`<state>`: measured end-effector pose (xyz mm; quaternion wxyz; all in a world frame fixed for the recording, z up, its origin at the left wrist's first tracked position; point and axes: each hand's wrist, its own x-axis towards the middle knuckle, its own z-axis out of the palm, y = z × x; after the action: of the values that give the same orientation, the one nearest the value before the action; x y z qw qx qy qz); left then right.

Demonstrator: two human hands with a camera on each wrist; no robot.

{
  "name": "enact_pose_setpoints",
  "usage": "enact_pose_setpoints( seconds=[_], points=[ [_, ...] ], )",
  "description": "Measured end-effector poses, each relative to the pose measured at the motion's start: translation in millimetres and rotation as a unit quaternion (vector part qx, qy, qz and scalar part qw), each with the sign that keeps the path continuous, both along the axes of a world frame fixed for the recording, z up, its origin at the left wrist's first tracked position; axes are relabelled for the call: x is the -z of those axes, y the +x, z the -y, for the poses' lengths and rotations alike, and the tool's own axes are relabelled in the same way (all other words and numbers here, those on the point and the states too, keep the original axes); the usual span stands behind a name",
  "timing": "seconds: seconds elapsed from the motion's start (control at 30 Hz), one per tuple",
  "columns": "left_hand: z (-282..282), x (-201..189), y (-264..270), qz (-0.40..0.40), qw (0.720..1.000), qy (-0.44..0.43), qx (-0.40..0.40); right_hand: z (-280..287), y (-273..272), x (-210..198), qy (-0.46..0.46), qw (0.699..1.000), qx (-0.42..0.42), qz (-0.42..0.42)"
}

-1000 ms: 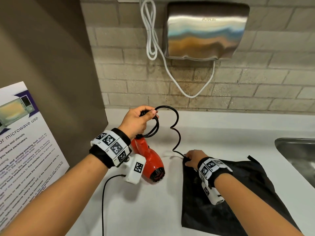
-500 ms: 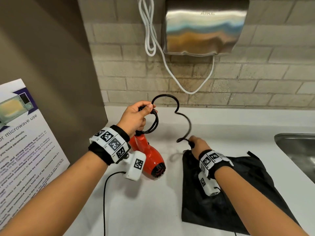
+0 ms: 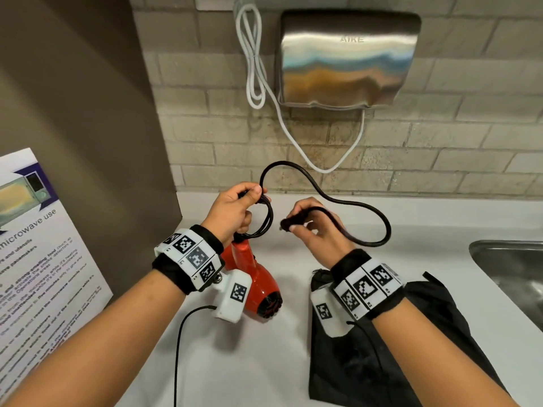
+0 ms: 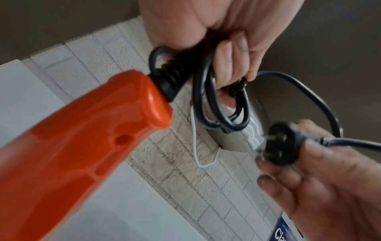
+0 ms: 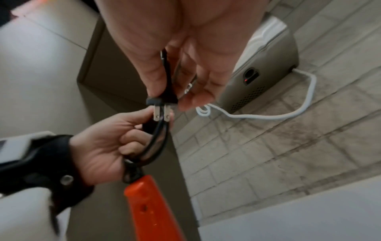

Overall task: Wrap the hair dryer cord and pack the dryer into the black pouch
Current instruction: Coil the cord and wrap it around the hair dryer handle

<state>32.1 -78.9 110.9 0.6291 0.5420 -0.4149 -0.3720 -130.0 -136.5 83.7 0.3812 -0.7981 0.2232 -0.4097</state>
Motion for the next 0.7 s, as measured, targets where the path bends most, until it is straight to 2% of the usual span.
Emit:
enact_pose_setpoints(
  seconds=[0.13,0.3,0.5,0.6,0.7],
  points=[
    [1,-1,-4,-0.001,1.0,0.001,0.01,-13,19,1,-0.009,0.999,-0.012,0.04],
    [0,-2,-8,-0.009,1.0,0.001,0.023,-15,33,6,-0.032,0.995,0.061,0.076],
    [-1,-2,-11,-0.029,0.999,0.011,0.03,-12,46,3,-0.08,0.989,0.107,0.063],
    [-3,-1,-13,-0.042,0.998,0.013,0.035,-6,48,-3,-0.073,0.983,0.163,0.036],
    [-5,-1,-11,-0.046,0.998,0.009,0.039,-2,52,-6,-0.052,0.987,0.153,0.019]
  ],
)
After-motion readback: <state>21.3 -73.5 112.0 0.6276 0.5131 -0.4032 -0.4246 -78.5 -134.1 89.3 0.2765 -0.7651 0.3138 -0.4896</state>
